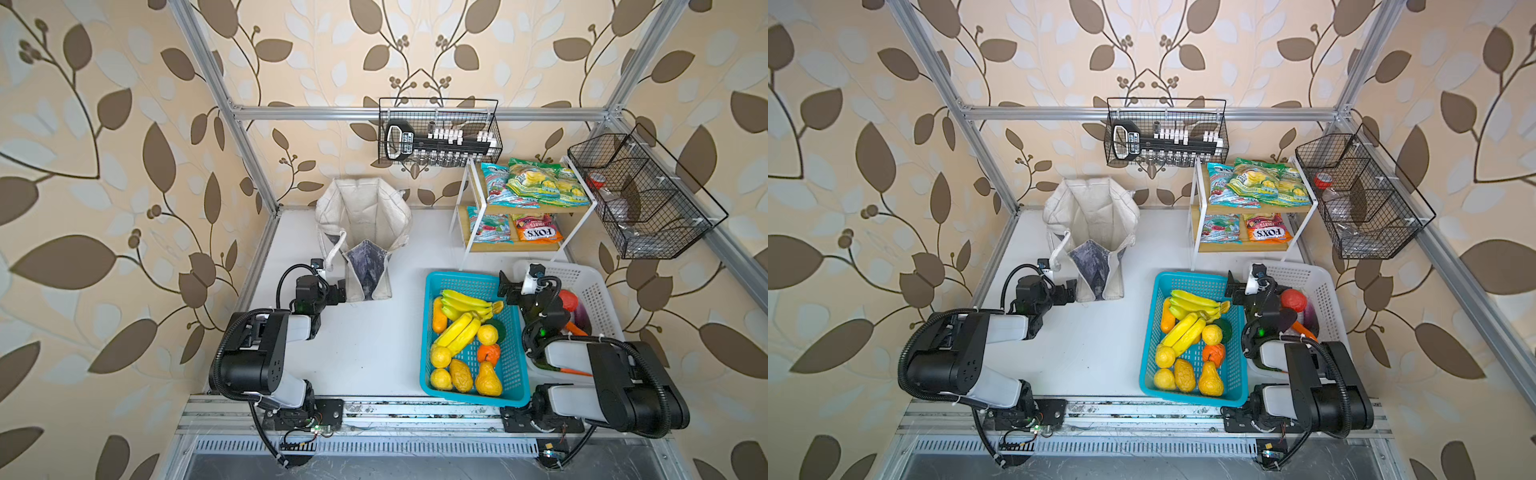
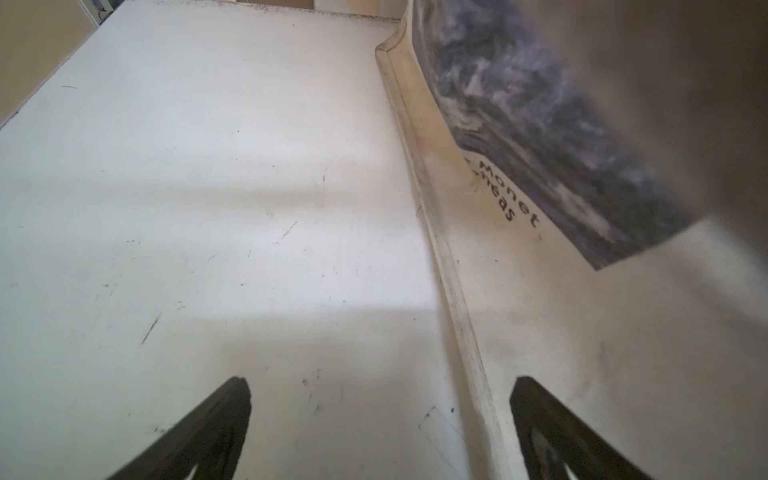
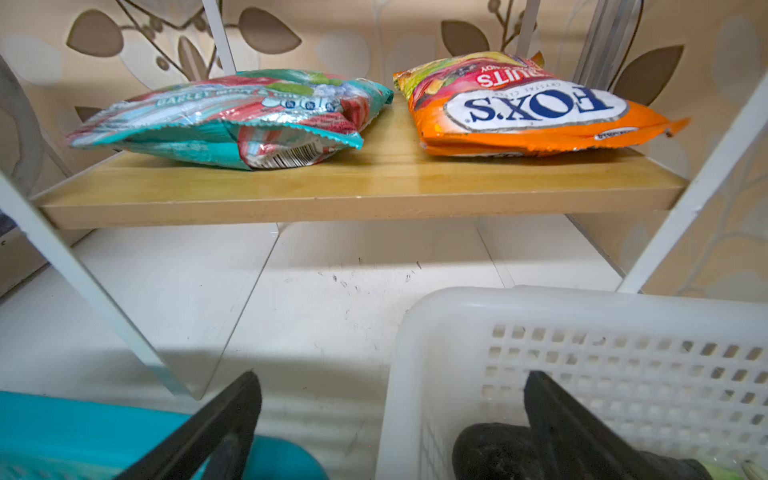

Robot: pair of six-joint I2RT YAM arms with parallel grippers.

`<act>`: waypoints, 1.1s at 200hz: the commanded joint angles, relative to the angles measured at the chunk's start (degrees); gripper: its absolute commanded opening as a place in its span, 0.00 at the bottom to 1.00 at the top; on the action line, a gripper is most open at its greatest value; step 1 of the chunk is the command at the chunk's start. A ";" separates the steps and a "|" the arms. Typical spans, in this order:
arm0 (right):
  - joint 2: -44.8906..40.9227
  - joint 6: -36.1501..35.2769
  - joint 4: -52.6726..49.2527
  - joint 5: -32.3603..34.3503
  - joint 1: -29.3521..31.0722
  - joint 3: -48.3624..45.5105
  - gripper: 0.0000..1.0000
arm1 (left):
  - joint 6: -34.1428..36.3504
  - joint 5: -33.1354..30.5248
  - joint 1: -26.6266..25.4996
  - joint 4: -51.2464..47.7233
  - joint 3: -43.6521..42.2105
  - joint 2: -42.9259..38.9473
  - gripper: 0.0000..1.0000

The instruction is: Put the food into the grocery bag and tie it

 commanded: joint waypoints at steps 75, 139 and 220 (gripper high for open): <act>0.56 -0.99 -2.16 -1.00 -0.32 -0.20 1.00 | 1.07 1.51 0.62 1.67 1.28 -0.27 0.99; 0.64 -0.63 -2.15 -1.56 -0.77 -0.19 1.00 | 1.07 1.56 0.64 1.67 1.15 -0.32 0.99; 0.64 -0.63 -2.14 -1.61 -0.77 -0.22 1.00 | 1.11 1.49 0.67 1.67 1.18 -0.39 0.99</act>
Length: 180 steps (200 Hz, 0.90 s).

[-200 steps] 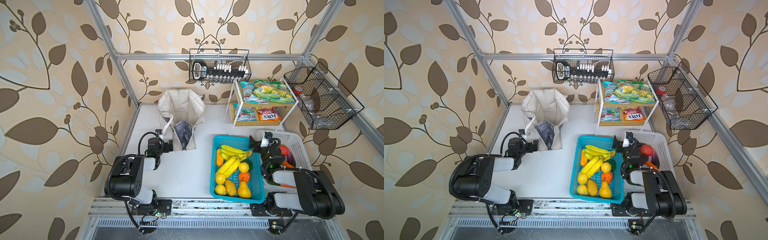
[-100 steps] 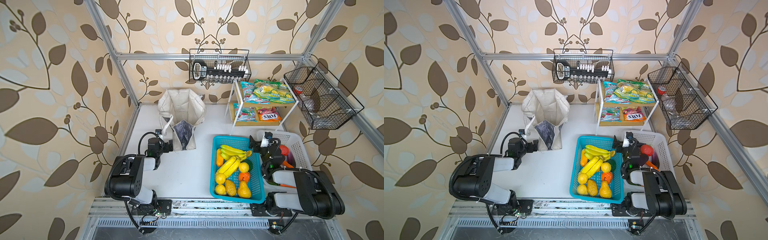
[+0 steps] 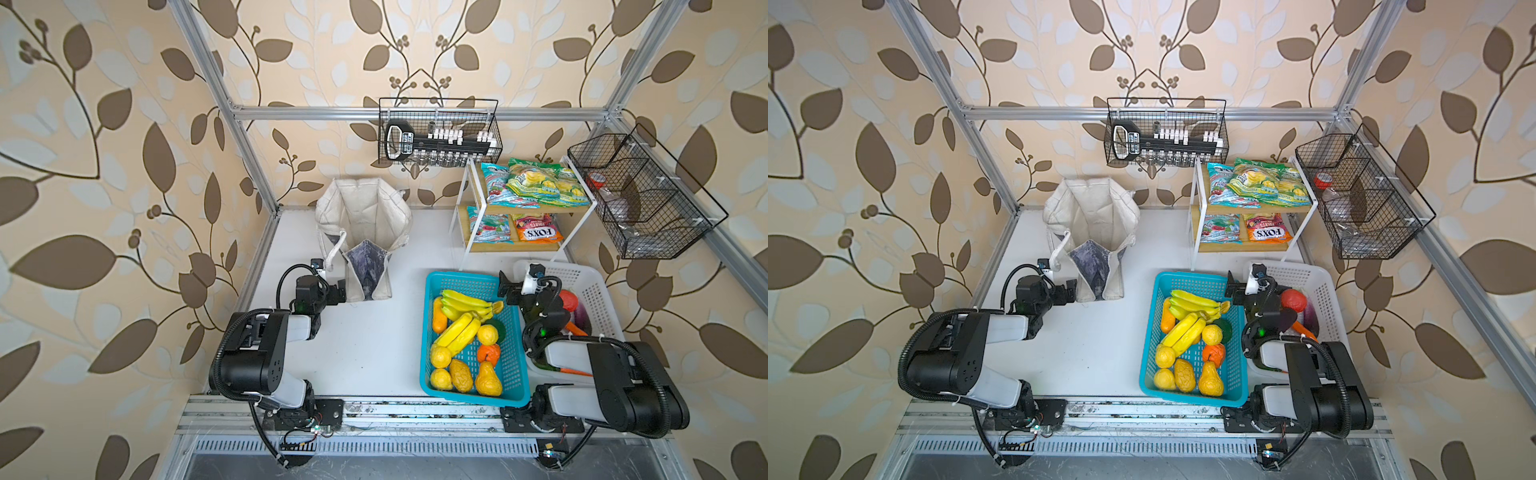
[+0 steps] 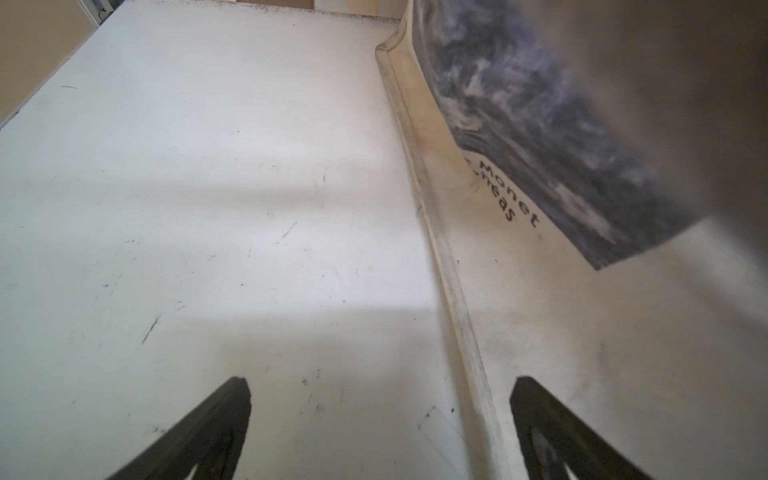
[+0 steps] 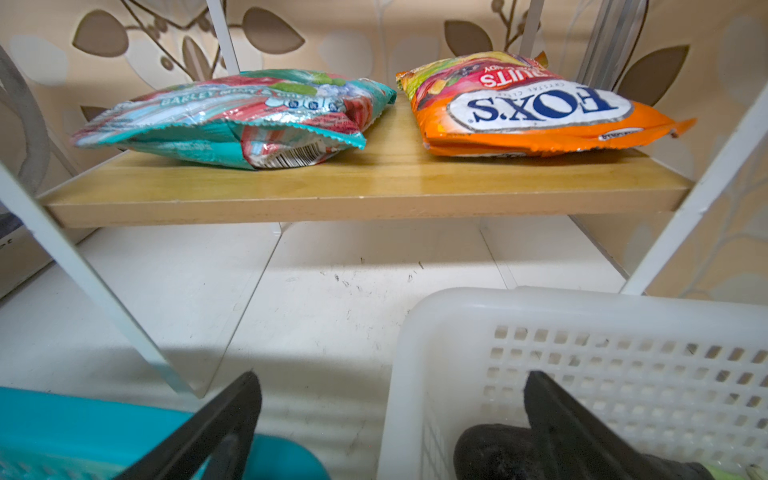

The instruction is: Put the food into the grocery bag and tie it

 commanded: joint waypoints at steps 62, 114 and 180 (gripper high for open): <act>-3.67 -0.34 -3.25 0.74 -0.18 -1.09 1.00 | -0.11 -1.08 0.67 4.94 -2.24 -4.01 0.99; -24.13 6.94 -28.89 6.51 -0.03 3.83 1.00 | -7.97 -9.73 0.66 -11.06 -5.66 -29.23 0.99; -31.28 25.93 -42.86 -9.56 -6.27 9.47 1.00 | -36.22 -22.10 0.65 -47.25 5.23 -55.99 0.99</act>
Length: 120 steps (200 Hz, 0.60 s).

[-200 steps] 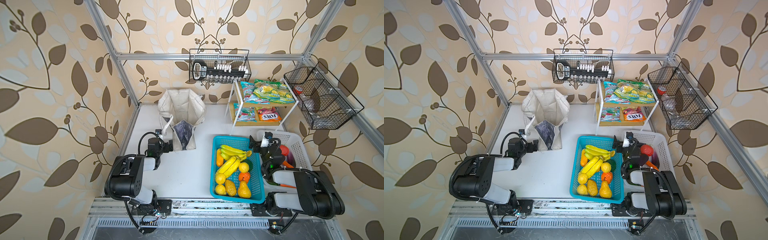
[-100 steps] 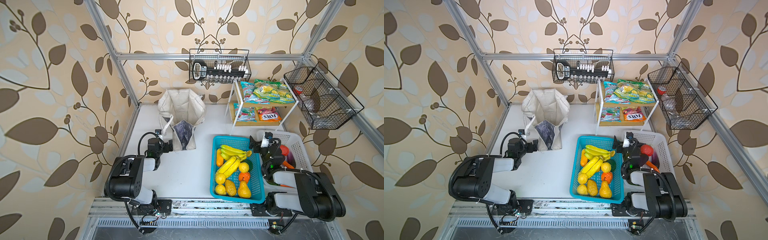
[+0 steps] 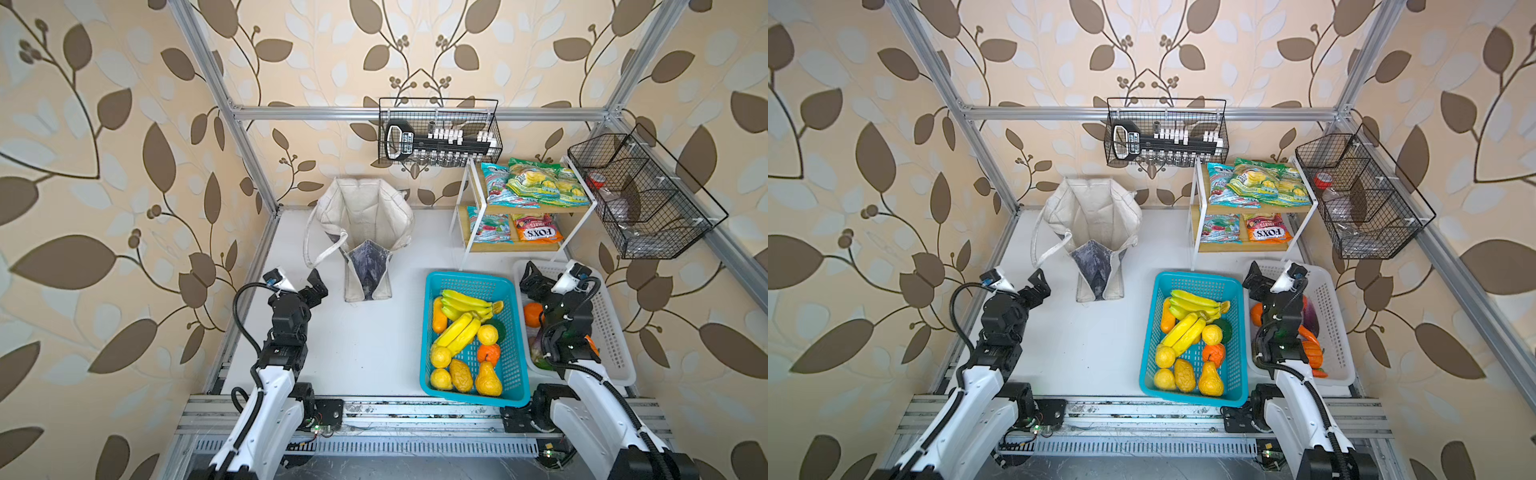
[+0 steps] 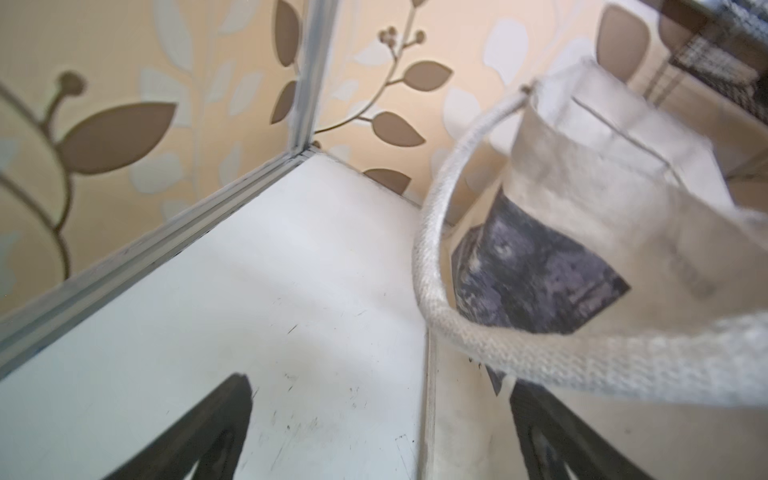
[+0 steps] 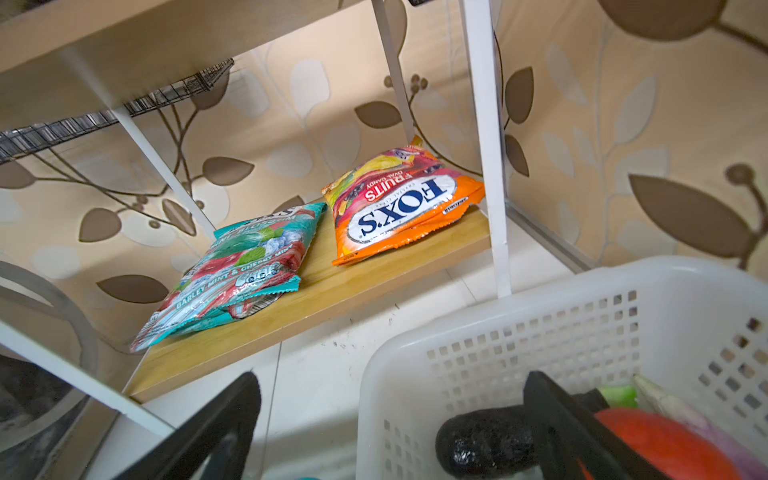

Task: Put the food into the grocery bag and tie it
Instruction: 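Raise both arms and reach both grippers toward the tote bag's handles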

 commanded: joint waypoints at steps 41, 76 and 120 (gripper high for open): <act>-0.31 2.88 -13.69 -17.87 4.11 9.68 0.98 | -8.81 -0.36 0.63 -28.16 21.24 -8.86 0.99; -0.21 -3.21 -18.53 -15.71 14.94 15.43 0.96 | -4.66 16.36 0.41 -30.83 33.04 0.47 0.99; 5.01 -9.76 -27.32 -6.56 29.29 24.89 0.96 | 5.78 18.56 -9.05 -36.67 47.43 14.43 0.99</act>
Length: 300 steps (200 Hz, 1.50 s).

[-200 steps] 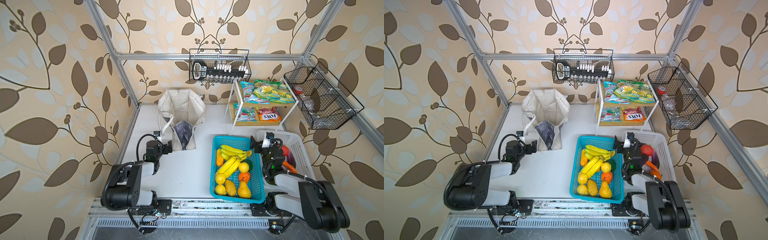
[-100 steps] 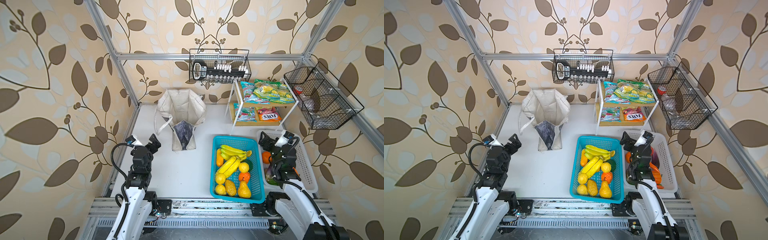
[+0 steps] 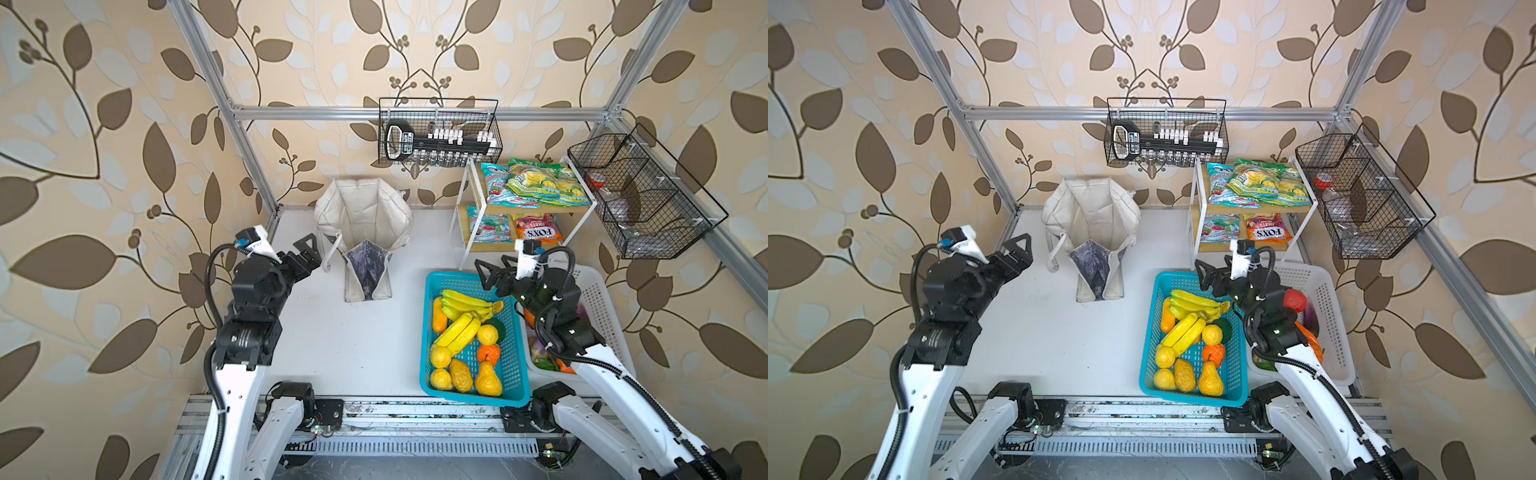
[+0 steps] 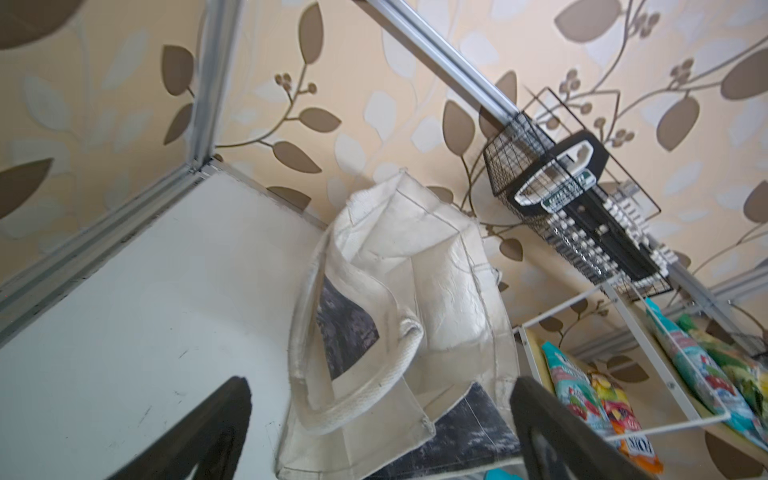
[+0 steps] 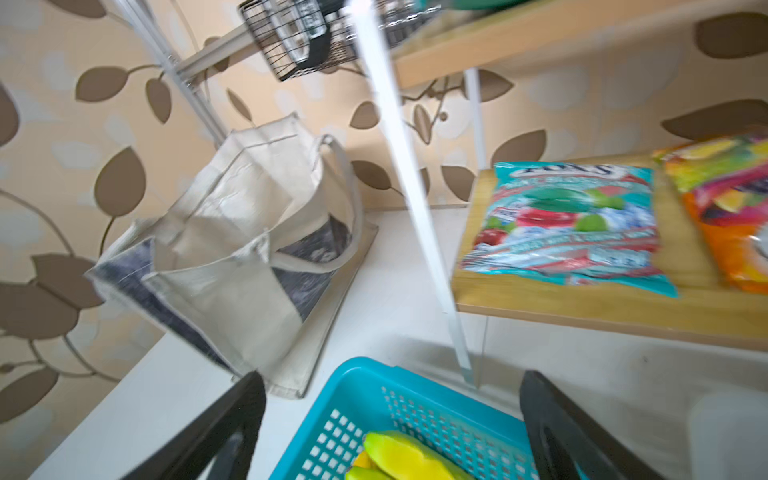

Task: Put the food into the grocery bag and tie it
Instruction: 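Raise both arms and reach both grippers toward the tote bag's handles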

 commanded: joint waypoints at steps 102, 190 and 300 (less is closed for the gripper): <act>8.01 -0.53 -11.46 2.89 6.66 10.19 1.00 | 28.00 -22.21 -35.41 -33.97 48.54 47.28 0.99; 7.30 2.08 -12.02 -0.70 2.51 9.07 1.00 | 28.73 -33.99 -37.82 -51.31 74.68 73.99 0.65; 11.71 6.58 -7.56 -2.08 7.90 10.04 0.99 | 23.10 -25.44 -38.39 -51.38 62.01 59.87 0.00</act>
